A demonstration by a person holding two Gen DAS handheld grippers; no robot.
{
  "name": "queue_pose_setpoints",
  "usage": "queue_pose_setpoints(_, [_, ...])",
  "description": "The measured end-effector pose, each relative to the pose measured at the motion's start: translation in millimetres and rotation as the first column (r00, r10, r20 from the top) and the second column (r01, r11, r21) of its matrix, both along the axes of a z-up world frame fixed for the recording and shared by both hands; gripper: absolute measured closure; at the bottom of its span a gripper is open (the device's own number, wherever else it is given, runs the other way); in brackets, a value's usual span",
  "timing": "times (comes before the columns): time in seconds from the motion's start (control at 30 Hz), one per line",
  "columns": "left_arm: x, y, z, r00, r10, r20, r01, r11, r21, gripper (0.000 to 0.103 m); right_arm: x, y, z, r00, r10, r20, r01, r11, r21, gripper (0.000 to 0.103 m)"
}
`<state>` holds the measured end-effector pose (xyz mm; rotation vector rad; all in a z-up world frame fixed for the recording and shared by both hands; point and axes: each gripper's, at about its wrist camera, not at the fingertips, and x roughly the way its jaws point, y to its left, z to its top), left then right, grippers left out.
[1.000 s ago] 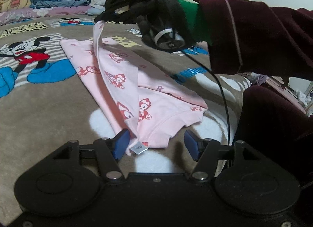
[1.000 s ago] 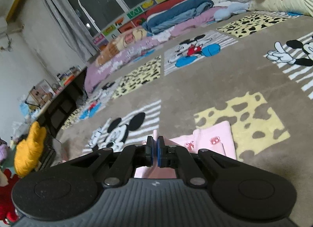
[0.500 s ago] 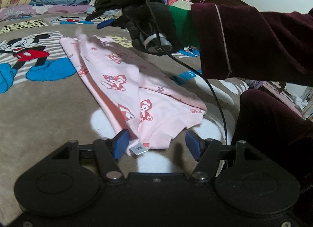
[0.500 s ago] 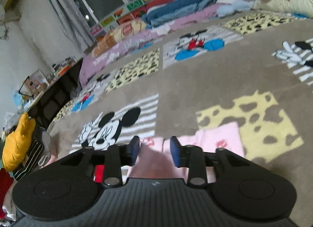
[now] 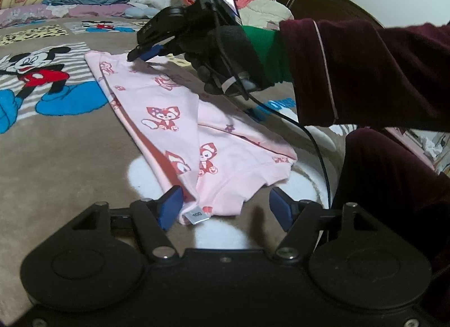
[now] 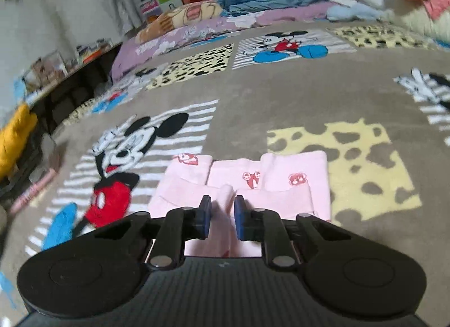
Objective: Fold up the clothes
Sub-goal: 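Open both grippers and lift them away from the folded shirt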
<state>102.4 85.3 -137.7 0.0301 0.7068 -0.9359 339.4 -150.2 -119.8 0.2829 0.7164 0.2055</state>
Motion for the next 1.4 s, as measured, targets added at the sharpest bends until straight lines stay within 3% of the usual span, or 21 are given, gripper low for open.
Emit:
queue_pose_setpoints(0.1, [-5, 2, 6, 0.999, -0.009, 0.031, 0.008, 0.999, 0.037, 0.035, -10, -6, 7, 1.0, -0.001, 0.02, 0.001, 0.999, 0.032, 0.079])
queue_pose_setpoints(0.2, [-6, 16, 15, 0.996, 0.046, 0.077, -0.05, 0.998, 0.049, 0.035, -21, -11, 14, 0.999, -0.003, 0.039, 0.001, 0.998, 0.064, 0.075])
queue_pose_setpoints(0.33, [-8, 27, 30, 0.972, 0.175, 0.158, -0.175, 0.985, -0.013, 0.035, -44, -19, 23, 0.997, 0.0, 0.082, -0.007, 0.996, 0.085, 0.071])
queue_pose_setpoints(0.47, [-12, 9, 36, 0.971, 0.134, 0.2, -0.125, 0.99, -0.059, 0.035, -92, -35, 30, 0.989, 0.004, 0.151, -0.02, 0.994, 0.106, 0.068])
queue_pose_setpoints(0.63, [-12, -28, 25, 0.976, 0.047, 0.213, -0.054, 0.998, 0.027, 0.035, -151, -51, 29, 0.981, 0.011, 0.195, -0.031, 0.995, 0.098, 0.068])
queue_pose_setpoints(0.77, [-4, -45, -1, 0.985, 0.014, 0.171, -0.045, 0.982, 0.183, 0.034, -193, -58, 25, 0.973, 0.038, 0.227, -0.055, 0.996, 0.069, 0.068])
queue_pose_setpoints(0.8, [-6, -47, -4, 0.981, 0.001, 0.196, -0.042, 0.978, 0.204, 0.029, -203, -57, 24, 0.971, 0.053, 0.234, -0.066, 0.997, 0.048, 0.068])
queue_pose_setpoints(0.97, [-13, -45, 5, 0.977, 0.023, 0.213, -0.065, 0.979, 0.192, 0.028, -249, -49, 16, 0.946, 0.168, 0.276, -0.148, 0.985, -0.094, 0.068])
queue_pose_setpoints(1.07, [-26, -40, 13, 0.961, 0.027, 0.277, -0.091, 0.971, 0.223, 0.028, -276, -43, 12, 0.92, 0.251, 0.301, -0.193, 0.958, -0.21, 0.068])
queue_pose_setpoints(1.2, [-45, -38, 15, 0.914, 0.003, 0.406, -0.145, 0.937, 0.319, 0.028, -310, -29, 6, 0.876, 0.368, 0.312, -0.244, 0.896, -0.372, 0.062])
queue_pose_setpoints(1.4, [-60, -46, -1, 0.854, -0.121, 0.505, -0.184, 0.84, 0.511, 0.03, -343, -1, -9, 0.824, 0.521, 0.222, -0.308, 0.742, -0.596, 0.059])
